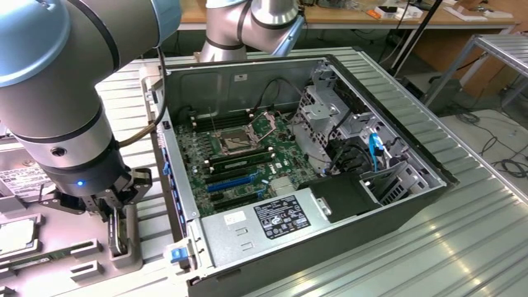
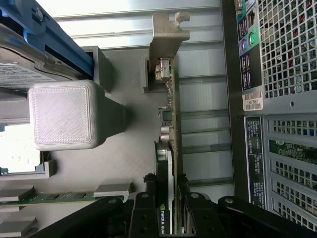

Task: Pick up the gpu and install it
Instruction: 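Pick up the gpu and move the gpu toward the slot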

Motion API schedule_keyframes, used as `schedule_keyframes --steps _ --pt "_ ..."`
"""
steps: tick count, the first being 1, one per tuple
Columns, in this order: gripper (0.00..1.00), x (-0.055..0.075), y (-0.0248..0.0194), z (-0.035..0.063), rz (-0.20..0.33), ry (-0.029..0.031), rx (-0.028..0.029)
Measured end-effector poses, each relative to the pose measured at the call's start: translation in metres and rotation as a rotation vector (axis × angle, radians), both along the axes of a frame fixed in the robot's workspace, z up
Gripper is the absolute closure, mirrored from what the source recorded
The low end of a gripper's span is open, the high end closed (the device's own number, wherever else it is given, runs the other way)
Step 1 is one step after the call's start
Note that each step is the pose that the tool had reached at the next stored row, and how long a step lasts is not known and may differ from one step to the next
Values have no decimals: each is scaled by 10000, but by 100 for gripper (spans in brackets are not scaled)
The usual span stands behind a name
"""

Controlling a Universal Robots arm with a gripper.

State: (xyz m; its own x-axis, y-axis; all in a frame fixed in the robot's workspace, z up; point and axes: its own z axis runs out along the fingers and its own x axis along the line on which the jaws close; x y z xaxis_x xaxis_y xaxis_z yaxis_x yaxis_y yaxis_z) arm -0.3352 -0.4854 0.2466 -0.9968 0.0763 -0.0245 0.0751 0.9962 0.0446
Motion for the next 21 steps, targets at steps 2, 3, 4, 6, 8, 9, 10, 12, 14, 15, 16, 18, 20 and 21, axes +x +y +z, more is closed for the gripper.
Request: schedule_keyframes --steps 2,3,4,6,8,9,10,12,14,15,16,18,20,21 --pt "73 0 0 0 0 0 0" --pt "73 0 0 0 0 0 0" --pt "73 0 0 0 0 -2 1" --pt "73 0 0 7 0 1 0" --pt "73 0 0 23 0 6 -1" --pt "73 0 0 28 0 6 -1" --pt "73 0 0 34 0 7 0" --pt "73 0 0 46 0 10 0" --pt "73 0 0 76 0 19 0" --pt "73 0 0 96 0 24 0" --pt "73 0 0 112 0 29 0" --pt "73 0 0 133 -1 35 0" --pt "73 0 0 163 0 43 -1" --pt "73 0 0 179 0 48 -1"
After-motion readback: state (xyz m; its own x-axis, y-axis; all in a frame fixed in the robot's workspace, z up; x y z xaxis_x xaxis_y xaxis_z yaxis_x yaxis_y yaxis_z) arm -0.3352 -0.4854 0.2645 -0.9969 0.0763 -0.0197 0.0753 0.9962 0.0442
